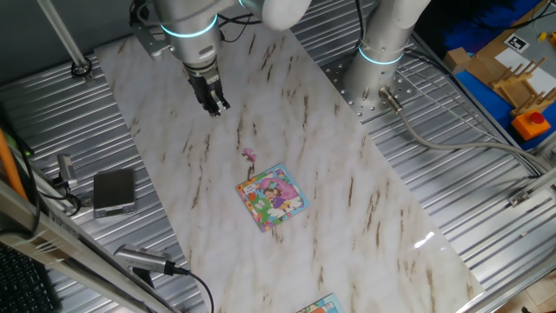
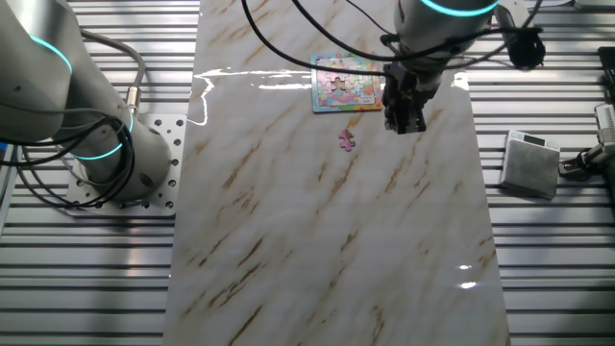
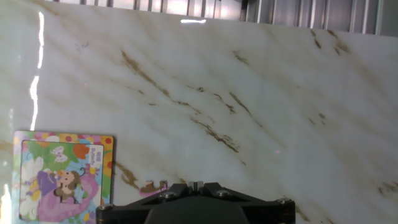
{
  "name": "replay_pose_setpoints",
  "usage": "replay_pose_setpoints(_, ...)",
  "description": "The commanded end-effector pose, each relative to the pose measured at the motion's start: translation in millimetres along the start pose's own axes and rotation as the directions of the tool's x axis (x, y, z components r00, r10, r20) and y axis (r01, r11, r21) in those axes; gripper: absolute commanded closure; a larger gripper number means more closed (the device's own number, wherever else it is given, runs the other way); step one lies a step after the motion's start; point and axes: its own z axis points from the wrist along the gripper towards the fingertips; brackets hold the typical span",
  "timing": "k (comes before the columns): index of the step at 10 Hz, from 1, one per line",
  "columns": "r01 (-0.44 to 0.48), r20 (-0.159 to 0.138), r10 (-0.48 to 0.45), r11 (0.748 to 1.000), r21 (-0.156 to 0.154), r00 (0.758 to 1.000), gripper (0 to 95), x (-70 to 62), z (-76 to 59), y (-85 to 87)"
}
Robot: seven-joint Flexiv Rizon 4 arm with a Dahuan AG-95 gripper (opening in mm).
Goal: Assemble one piece of a puzzle
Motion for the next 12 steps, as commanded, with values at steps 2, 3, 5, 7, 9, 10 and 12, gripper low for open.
replay_pose_setpoints(2, 0.02, -0.012, -0.02, 1.0, 0.008, 1.0, 95.0, -2.4, 0.3, 0.9)
replay_pose_setpoints(3, 0.019, -0.012, -0.019, 1.0, 0.009, 1.0, 95.0, -2.4, 0.3, 0.9)
replay_pose_setpoints(5, 0.039, -0.014, -0.039, 0.999, 0.003, 0.999, 95.0, -2.9, 0.4, 0.7)
replay_pose_setpoints(7, 0.058, -0.034, -0.059, 0.998, -0.006, 0.998, 95.0, -10.9, 3.3, -6.4)
replay_pose_setpoints(9, 0.067, -0.036, -0.068, 0.998, -0.014, 0.997, 95.0, -23.0, 19.2, -19.1)
replay_pose_setpoints(10, 0.066, -0.036, -0.067, 0.998, -0.015, 0.997, 95.0, -25.9, 25.7, -20.8)
replay_pose_setpoints(12, 0.062, -0.034, -0.063, 0.998, -0.022, 0.997, 95.0, -33.5, 40.4, -23.4)
